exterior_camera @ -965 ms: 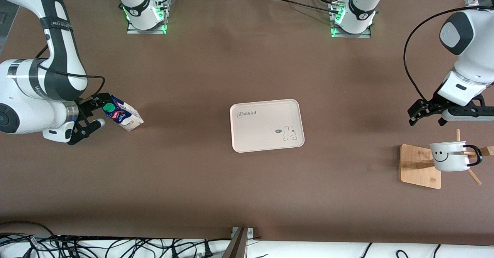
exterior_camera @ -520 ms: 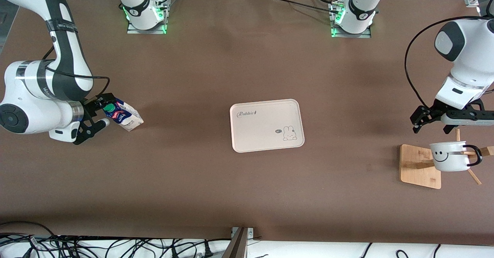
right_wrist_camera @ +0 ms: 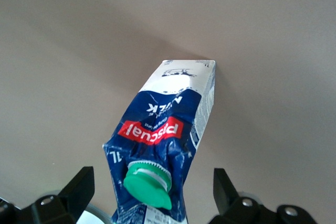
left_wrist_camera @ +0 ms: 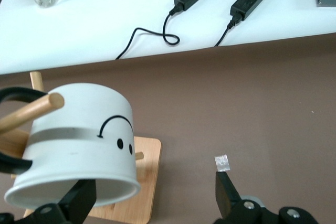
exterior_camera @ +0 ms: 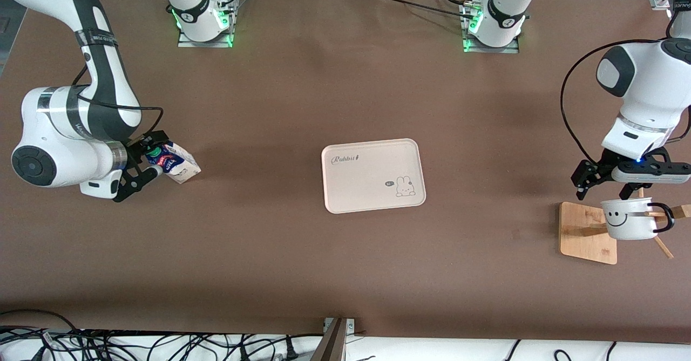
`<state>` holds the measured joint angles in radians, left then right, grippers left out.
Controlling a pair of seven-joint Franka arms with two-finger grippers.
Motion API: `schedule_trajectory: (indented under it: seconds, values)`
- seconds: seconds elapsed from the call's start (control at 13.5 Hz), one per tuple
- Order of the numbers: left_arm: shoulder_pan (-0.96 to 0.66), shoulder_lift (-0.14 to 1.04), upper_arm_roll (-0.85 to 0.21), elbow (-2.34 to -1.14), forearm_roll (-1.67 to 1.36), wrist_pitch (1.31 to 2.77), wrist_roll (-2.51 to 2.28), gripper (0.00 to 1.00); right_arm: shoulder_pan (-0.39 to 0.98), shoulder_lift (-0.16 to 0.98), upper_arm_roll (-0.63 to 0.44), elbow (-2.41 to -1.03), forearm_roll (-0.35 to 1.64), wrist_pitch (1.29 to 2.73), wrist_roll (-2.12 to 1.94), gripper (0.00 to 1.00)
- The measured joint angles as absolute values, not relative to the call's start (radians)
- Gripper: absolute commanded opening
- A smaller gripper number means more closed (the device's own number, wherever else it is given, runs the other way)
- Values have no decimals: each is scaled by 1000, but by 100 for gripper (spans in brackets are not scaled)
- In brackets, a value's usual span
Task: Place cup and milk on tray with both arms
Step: 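Grasp the carton with the right gripper while the left gripper grasps the mug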
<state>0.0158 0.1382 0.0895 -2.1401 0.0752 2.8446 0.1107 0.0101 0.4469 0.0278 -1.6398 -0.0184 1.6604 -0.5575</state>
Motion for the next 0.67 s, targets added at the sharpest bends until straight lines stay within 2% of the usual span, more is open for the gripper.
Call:
schedule_trajectory:
  seconds: [0.3,0.37,0.52,0.59,0.67]
  values:
    - [32,156,91,-2140,87,2875,113,75,10,447,28,-1676,-19,1706,-558,100]
    - [35,157,91,-2140,87,2876,114,65,10,447,27,-1678,-19,1709,-558,94]
    - [40,159,92,-2140,89,2877,118,51,10,447,26,-1678,-19,1710,-558,59]
    - [43,159,92,-2140,90,2878,119,46,10,447,26,-1678,-19,1710,-558,49]
    - [45,160,92,-2140,92,2880,121,44,10,446,26,-1678,-19,1710,-558,46]
